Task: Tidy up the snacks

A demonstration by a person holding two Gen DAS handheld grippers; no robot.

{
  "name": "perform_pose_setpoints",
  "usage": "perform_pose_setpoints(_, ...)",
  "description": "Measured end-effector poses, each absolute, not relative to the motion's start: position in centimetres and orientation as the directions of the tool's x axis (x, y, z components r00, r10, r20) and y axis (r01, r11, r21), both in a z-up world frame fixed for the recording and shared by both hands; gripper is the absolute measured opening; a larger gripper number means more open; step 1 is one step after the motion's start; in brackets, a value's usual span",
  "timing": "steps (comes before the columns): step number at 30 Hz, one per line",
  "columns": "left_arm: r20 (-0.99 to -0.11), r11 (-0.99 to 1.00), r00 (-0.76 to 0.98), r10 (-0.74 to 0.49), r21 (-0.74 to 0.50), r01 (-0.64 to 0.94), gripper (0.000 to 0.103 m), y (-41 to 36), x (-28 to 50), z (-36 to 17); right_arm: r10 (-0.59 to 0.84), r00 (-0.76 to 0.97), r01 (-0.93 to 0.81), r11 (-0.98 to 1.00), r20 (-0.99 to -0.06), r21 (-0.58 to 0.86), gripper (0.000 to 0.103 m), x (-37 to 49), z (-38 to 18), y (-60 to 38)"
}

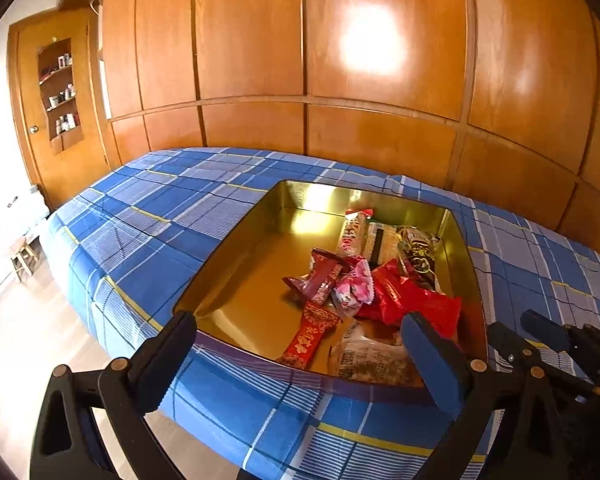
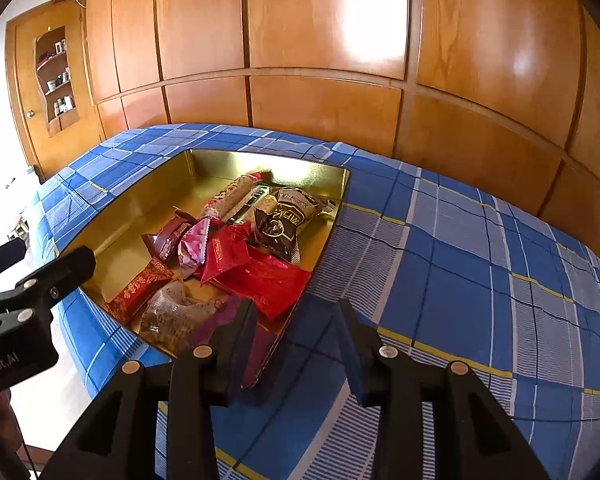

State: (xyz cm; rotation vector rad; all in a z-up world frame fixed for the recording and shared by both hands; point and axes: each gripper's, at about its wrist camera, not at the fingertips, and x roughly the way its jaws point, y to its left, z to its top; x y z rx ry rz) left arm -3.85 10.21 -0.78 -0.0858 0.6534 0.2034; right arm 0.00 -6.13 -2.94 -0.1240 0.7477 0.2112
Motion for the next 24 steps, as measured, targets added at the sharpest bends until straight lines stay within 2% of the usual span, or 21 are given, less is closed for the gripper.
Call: perform_pose_setpoints(24,-0.602,0.967,0.774,0.195,-0.015,-0.255,0.103,10.84,-4.24,-0.79,0.147,0.728,-0.233,0.972,-0.669,-0.040,0.040,-0.52,-2.52,-6.22)
